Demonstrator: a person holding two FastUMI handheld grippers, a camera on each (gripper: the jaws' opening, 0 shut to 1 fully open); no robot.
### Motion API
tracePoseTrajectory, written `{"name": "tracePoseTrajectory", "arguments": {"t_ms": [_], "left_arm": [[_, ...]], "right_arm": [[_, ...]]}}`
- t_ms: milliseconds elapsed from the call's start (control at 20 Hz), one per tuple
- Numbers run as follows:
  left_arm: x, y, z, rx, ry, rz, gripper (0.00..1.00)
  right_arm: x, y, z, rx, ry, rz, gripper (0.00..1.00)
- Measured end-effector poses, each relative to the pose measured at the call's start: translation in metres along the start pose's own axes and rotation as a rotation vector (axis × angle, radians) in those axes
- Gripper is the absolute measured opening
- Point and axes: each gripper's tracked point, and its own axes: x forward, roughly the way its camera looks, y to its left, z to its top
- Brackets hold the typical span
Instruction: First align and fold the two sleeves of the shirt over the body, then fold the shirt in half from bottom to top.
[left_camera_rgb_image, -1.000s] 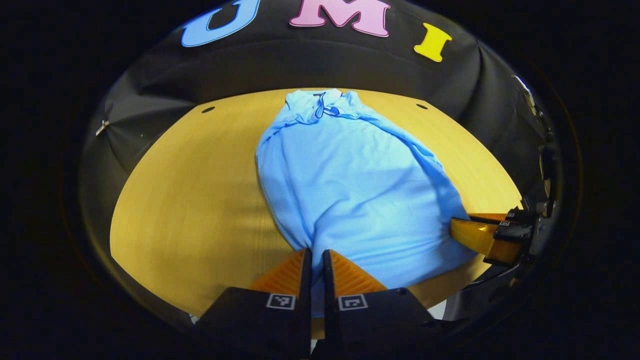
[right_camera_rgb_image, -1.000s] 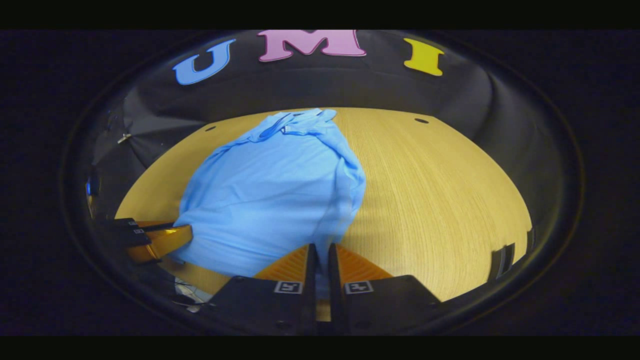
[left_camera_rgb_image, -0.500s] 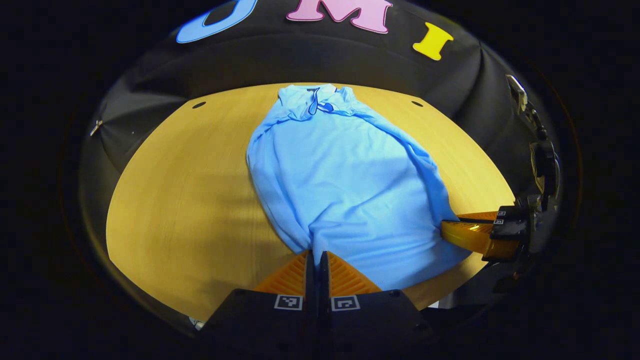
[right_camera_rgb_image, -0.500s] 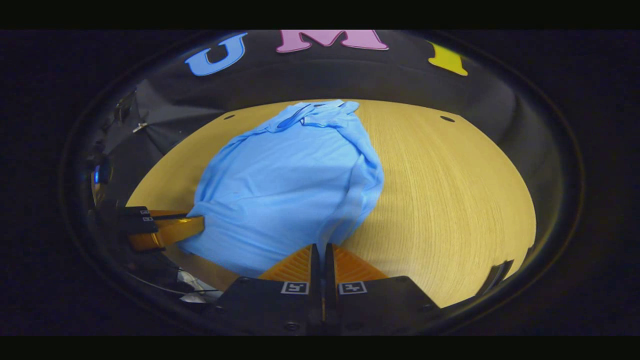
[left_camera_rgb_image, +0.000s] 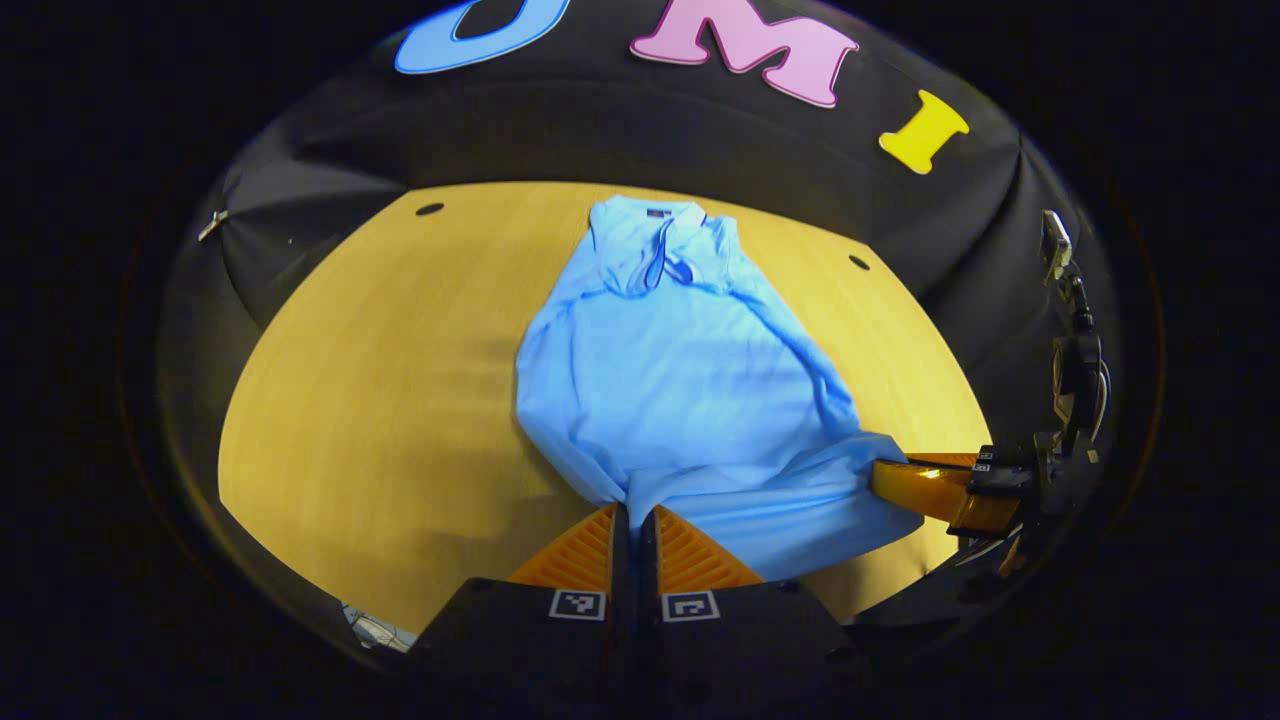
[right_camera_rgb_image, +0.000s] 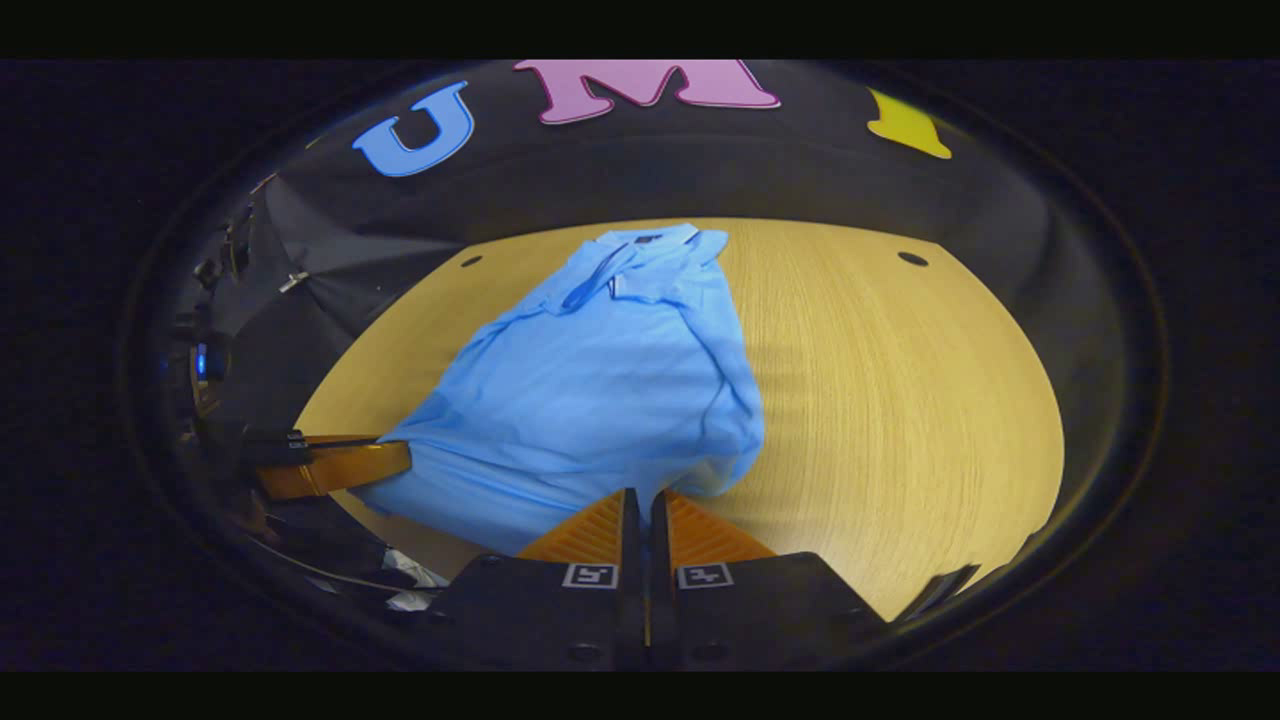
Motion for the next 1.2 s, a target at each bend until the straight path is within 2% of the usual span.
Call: {"name": "tracePoseTrajectory", "arguments": {"t_ms": [50,150,200,250,300,350,500,650,900,950,1000,1150,1200], "left_arm": [[-0.002,-0.001,0.017,0.007,-0.02,0.002,0.06],[-0.006,-0.006,0.052,0.016,-0.058,-0.003,0.06],[-0.006,-0.01,0.068,0.017,-0.068,-0.016,0.06],[-0.005,-0.013,0.082,0.025,-0.083,-0.022,0.06],[-0.005,-0.014,0.098,0.035,-0.101,-0.022,0.06],[-0.002,-0.014,0.111,0.039,-0.116,-0.022,0.06],[0.01,-0.015,0.157,0.034,-0.167,-0.021,0.06],[0.03,-0.008,0.198,0.053,-0.206,-0.007,0.06],[0.075,0.01,0.263,0.059,-0.263,0.02,0.06],[0.085,0.013,0.274,0.059,-0.271,0.022,0.06],[0.096,0.015,0.285,0.057,-0.276,0.021,0.06],[0.135,0.019,0.316,0.078,-0.294,0.023,0.06],[0.148,0.022,0.327,0.085,-0.297,0.028,0.06]], "right_arm": [[-0.001,-0.001,0.018,-0.009,-0.023,0.007,0.01],[0.0,-0.002,0.055,-0.019,-0.067,0.014,0.12],[0.002,-0.002,0.073,-0.018,-0.09,0.019,0.07],[0.003,-0.002,0.089,-0.019,-0.11,0.025,0.12],[0.006,-0.002,0.105,-0.022,-0.131,0.031,0.12],[0.009,-0.002,0.12,-0.029,-0.147,0.033,0.07],[0.024,-0.003,0.165,-0.048,-0.21,0.037,0.06],[0.042,-0.003,0.207,-0.053,-0.262,0.042,0.07],[0.08,-0.024,0.281,-0.046,-0.362,0.009,0.07],[0.09,-0.029,0.292,-0.036,-0.375,0.003,0.01],[0.099,-0.034,0.303,-0.024,-0.389,-0.004,0.07],[0.131,-0.047,0.334,-0.006,-0.415,-0.017,0.01],[0.143,-0.051,0.341,-0.015,-0.418,-0.021,0.12]]}}
